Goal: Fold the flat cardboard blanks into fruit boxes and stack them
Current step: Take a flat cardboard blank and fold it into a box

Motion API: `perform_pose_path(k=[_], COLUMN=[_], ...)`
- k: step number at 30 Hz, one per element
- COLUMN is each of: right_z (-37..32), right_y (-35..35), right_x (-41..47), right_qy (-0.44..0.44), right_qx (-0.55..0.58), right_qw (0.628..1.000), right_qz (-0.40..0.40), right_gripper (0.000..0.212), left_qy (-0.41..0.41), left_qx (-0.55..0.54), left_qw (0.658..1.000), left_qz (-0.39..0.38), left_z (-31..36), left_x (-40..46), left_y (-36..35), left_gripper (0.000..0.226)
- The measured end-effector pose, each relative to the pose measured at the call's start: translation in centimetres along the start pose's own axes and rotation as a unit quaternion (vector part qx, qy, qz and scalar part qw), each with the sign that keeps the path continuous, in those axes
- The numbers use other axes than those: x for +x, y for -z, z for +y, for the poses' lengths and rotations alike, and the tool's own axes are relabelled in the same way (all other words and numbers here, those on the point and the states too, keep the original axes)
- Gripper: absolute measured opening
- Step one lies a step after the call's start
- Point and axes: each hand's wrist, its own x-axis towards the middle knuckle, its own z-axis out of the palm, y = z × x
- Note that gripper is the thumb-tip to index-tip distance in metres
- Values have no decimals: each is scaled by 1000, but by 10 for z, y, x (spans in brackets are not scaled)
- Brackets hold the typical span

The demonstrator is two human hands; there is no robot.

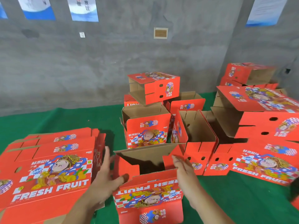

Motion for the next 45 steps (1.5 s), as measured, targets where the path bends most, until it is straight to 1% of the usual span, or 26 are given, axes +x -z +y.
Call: perform_pose_path(k=[1,3,5,8,9,12,13,15,17,19,21,22,23,25,27,28,29,31,34,36,37,39,40,42,44,45], right_z=[0,-1,-8,-29,-35,-41,-42,-43,-44,-45,-45,-44,-43,-36,-21,-15,-9,-4,1,9,12,18,21,27,24,23], right_y=[-2,-6,-8,-15,-19,-34,-40,-51,-59,-62,-60,-55,-50,-44,-43,-44,-44,-39,-26,-22,-21,-23,-24,-26,-21,-15], right_x=[1,5,14,28,30,26,20,3,-14,-27,-37,-44,-50,-64,-73,-74,-72,-58,-30,-20,-19,-22,-24,-28,-28,-27], right_qy=[6,29,51,58,51,40,43,62,94,116,138,165,209,318,400,416,406,323,223,216,223,228,232,250,227,200], right_qx=[11,22,38,59,67,100,121,167,163,122,80,61,41,-12,-120,-194,-257,-334,-405,-415,-415,-433,-460,-474,-397,-360], right_qw=[1000,999,998,997,996,994,992,984,982,983,980,978,973,948,904,880,868,880,887,880,877,867,852,840,886,908], right_qz=[8,25,26,5,-5,-10,0,21,2,-72,-120,-117,-93,-1,97,121,124,97,-2,-78,-93,-99,-93,-85,-73,-70], right_gripper=[29,28,29,33,42,77,81,81,80,85,88,88,89,88,81,80,85,100,115,108,96,61,45,27,16,18], left_qy=[-9,-47,-95,-189,-193,-155,-164,-186,-180,-159,-166,-174,-173,-166,-171,-174,-179,-199,-242,-243,-230,-214,-215,-230,-256,-238], left_qx=[10,148,293,403,413,404,414,433,389,294,198,164,135,80,46,34,30,50,83,59,38,16,8,-22,-44,-50], left_qw=[1000,987,942,878,871,886,879,858,859,877,891,890,887,877,870,870,871,871,880,896,907,923,927,933,942,946], left_qz=[-3,51,130,174,181,168,168,203,282,345,374,388,406,445,460,461,457,446,399,368,351,319,308,277,212,213], left_z=[-1,-3,0,1,1,3,1,-5,-4,-2,3,6,9,18,27,30,33,35,34,30,28,21,17,15,20,26], left_x=[5,17,31,55,62,76,79,79,72,66,60,55,50,40,35,33,30,20,-1,-15,-21,-31,-34,-40,-47,-44], left_y=[2,14,27,34,33,24,22,16,5,-6,-15,-22,-28,-42,-54,-58,-62,-75,-109,-133,-142,-156,-159,-158,-142,-127], left_gripper=[116,94,58,28,26,16,13,23,24,21,25,30,38,62,67,64,60,52,48,48,51,62,65,63,53,54])
